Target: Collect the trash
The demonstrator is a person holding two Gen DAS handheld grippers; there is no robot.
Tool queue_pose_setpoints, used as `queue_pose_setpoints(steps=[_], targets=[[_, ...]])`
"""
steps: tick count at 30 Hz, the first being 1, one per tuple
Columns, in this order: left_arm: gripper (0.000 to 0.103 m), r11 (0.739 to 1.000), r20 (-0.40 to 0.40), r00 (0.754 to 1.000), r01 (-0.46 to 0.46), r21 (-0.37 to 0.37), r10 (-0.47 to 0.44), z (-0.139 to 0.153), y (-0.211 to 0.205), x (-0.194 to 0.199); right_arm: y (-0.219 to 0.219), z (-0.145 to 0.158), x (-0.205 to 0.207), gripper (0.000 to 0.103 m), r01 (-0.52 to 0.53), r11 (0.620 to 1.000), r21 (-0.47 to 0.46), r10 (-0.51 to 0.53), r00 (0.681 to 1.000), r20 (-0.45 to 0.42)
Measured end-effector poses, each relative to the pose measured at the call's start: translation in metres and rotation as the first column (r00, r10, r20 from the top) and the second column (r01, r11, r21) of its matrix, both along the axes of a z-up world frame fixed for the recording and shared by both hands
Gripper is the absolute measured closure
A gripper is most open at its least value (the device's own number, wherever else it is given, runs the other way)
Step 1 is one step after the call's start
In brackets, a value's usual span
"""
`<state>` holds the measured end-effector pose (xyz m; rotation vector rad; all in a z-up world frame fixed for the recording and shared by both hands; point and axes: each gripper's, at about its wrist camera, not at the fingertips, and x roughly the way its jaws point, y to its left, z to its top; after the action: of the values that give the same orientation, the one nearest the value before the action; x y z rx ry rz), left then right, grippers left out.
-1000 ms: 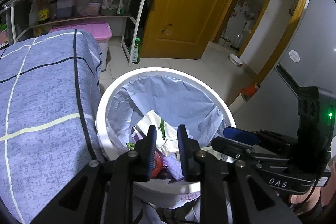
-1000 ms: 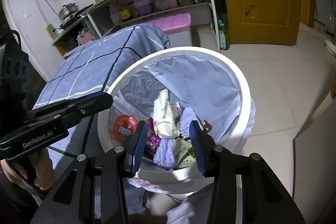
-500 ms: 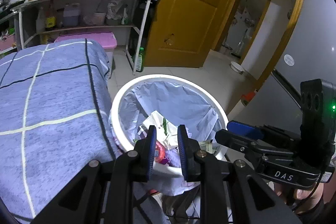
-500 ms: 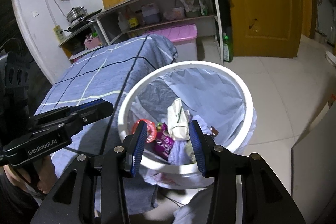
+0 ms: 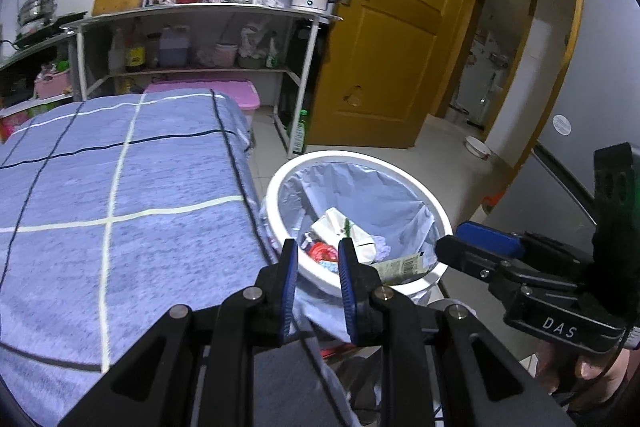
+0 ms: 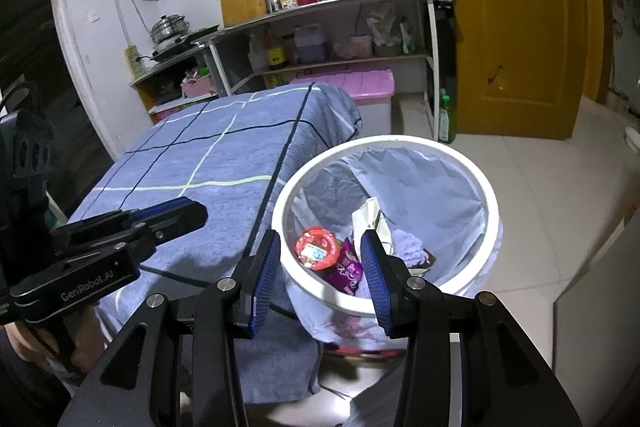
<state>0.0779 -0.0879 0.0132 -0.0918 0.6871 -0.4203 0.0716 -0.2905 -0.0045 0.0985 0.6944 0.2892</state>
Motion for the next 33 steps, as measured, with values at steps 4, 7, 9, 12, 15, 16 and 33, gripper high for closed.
queue_pose_setpoints(steps=[4, 7, 9, 12, 15, 16, 33], targets=[[0.081, 1.0, 0.015, 1.0, -0.026, 0.007, 0.026, 0.001, 0.006, -0.011, 0.005, 0.001, -0.01, 0.06, -0.011, 1.0, -0.006, 0.012, 1.0, 0.02], [0.081, 0.999, 0.023, 0.999, -0.04, 0.011, 0.04, 0.001, 0.009, -0.018, 0.008, 0.001, -0.017, 0.06, -0.017, 1.0, -0.011, 0.018, 0.999, 0.026], [0.081, 0.999, 0.029, 0.998, -0.051, 0.015, 0.051, 0.0, 0.009, -0.023, 0.009, 0.0, -0.022, 0.06, -0.023, 1.0, -0.01, 0.023, 0.999, 0.03], [0.081, 0.998, 0.035, 0.997, -0.063, 0.02, 0.062, -0.001, 0.01, -0.029, 0.009, -0.002, -0.026, 0.06, -0.031, 0.999, -0.006, 0.031, 0.999, 0.027], [0.081, 0.997, 0.038, 0.997, -0.072, 0.027, 0.071, -0.002, 0.01, -0.033, 0.008, -0.002, -0.028, 0.06, -0.033, 0.999, -0.003, 0.033, 0.999, 0.027], [0.081, 0.997, 0.037, 0.997, -0.073, 0.029, 0.072, -0.003, 0.01, -0.034, 0.009, -0.002, -0.028, 0.06, -0.033, 0.999, -0.002, 0.033, 0.999, 0.027], [0.081, 0.995, 0.051, 0.995, -0.088, 0.048, 0.086, -0.004, 0.006, -0.038, 0.01, -0.005, -0.028, 0.059, -0.042, 0.999, 0.0, 0.042, 0.999, 0.019]])
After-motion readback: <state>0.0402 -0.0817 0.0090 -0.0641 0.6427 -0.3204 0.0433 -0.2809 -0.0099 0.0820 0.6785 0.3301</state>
